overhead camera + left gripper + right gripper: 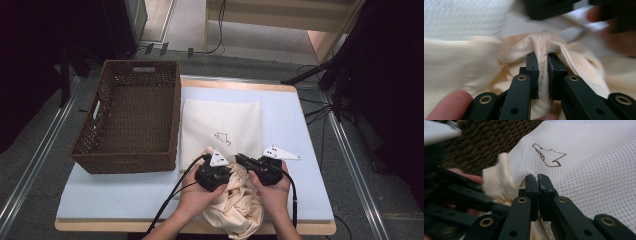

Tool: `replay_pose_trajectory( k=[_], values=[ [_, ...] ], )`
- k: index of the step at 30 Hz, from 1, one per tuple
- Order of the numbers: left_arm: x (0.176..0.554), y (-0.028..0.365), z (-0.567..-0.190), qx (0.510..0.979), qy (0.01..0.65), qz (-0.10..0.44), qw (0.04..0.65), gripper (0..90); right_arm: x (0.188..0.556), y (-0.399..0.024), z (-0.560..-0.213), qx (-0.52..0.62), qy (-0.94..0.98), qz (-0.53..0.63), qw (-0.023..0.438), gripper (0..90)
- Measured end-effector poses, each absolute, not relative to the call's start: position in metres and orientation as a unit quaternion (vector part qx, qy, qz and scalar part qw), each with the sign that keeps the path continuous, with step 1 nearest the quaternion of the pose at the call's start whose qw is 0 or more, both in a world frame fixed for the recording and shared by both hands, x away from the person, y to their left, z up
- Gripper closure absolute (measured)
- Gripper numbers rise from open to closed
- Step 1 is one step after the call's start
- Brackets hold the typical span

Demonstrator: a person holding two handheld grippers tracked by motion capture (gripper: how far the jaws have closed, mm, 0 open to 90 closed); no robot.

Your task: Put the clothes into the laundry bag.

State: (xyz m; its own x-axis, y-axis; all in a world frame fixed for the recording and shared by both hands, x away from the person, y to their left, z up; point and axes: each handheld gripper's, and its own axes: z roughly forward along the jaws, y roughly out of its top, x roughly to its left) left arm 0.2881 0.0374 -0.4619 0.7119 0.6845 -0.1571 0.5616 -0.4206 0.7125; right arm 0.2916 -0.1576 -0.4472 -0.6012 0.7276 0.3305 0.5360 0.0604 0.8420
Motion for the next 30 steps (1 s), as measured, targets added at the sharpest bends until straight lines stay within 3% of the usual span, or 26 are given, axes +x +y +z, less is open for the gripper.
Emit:
replay_pose_trajectory(
  k=[7,11,15,20,22,24,25,30],
  values=[
    [0.277,0.054,-0.45,0.821,0.354,0.071,0.442,63.4,0.29,-0.161,-0.442,0.435,0.718,0.535,0.093,88.2],
    [0.266,0.083,-0.435,0.8,0.359,0.095,0.472,55.8,0.291,-0.163,-0.444,0.436,0.718,0.534,0.095,88.1],
    [0.264,0.102,-0.425,0.788,0.375,0.134,0.47,45.2,0.291,-0.162,-0.444,0.437,0.718,0.533,0.094,88.1],
    [0.267,0.1,-0.43,0.789,0.386,0.159,0.451,39.2,0.291,-0.161,-0.444,0.437,0.718,0.533,0.095,88.1],
    [0.27,0.095,-0.436,0.794,0.388,0.149,0.444,44.9,0.291,-0.161,-0.444,0.438,0.719,0.532,0.094,88.1],
    [0.272,0.091,-0.439,0.804,0.386,0.127,0.433,72.5,0.291,-0.161,-0.444,0.438,0.719,0.531,0.094,88.1],
    [0.272,0.088,-0.44,0.808,0.381,0.112,0.435,77.6,0.291,-0.161,-0.444,0.438,0.719,0.532,0.094,88.1],
    [0.269,0.065,-0.447,0.832,0.347,0.076,0.426,87.4,0.291,-0.161,-0.445,0.437,0.719,0.532,0.092,88.1]
  ],
)
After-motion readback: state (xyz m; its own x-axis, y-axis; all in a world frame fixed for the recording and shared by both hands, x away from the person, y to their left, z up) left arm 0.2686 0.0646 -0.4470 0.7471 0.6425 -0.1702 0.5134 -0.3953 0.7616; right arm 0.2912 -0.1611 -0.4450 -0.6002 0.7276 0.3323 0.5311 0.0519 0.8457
